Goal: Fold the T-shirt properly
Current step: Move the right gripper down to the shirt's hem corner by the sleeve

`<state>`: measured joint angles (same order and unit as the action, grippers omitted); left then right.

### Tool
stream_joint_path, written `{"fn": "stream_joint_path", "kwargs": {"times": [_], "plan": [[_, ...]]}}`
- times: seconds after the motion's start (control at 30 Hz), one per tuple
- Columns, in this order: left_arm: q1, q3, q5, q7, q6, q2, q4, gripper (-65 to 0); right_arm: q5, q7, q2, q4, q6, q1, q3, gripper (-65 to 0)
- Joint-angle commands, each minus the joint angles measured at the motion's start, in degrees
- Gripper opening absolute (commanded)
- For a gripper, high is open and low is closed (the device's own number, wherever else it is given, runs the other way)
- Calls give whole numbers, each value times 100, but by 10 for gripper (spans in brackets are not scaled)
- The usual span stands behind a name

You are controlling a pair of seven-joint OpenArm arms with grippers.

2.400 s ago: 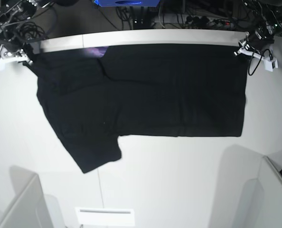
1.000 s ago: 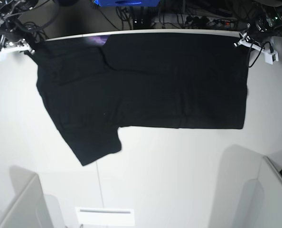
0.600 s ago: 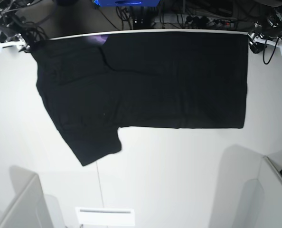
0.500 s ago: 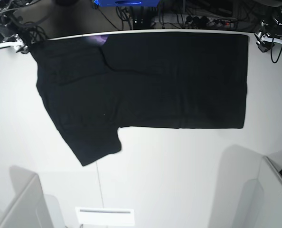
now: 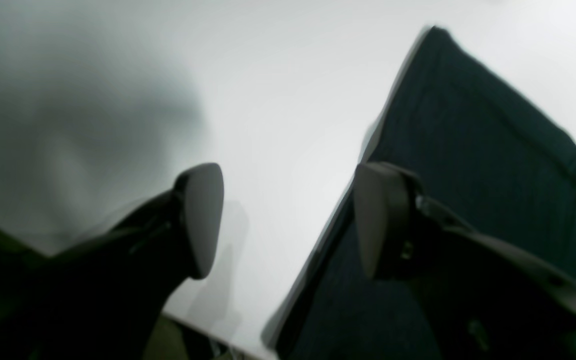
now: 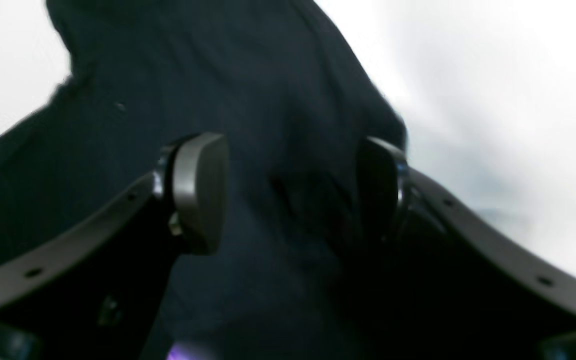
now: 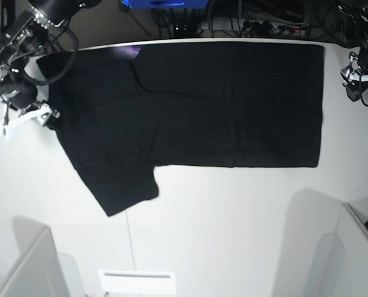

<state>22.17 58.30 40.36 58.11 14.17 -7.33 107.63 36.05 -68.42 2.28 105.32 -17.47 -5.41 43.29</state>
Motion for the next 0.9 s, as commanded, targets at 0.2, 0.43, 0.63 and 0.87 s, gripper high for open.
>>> {"fn": "stream_joint_path", "kwargs": {"times": [0.2,0.43,0.63,0.87], "plan": [[-6,-701,21,-92,20,-221,89,-258,135,781,699,-1235,2,1073,-896,-267],[-6,-701,4,-92,20,-212,63,-563,135,1642,1376,-2923,2,2040,-2030,-267],[-6,-701,4,-92,11,-212,54,-650,135,2328,1666,-4497,2,2893,-3067,-264],[20,-692,4,-92,11,-212,45,-650,135,3330,1807,-6396,2,3904,-4500,-261]]}}
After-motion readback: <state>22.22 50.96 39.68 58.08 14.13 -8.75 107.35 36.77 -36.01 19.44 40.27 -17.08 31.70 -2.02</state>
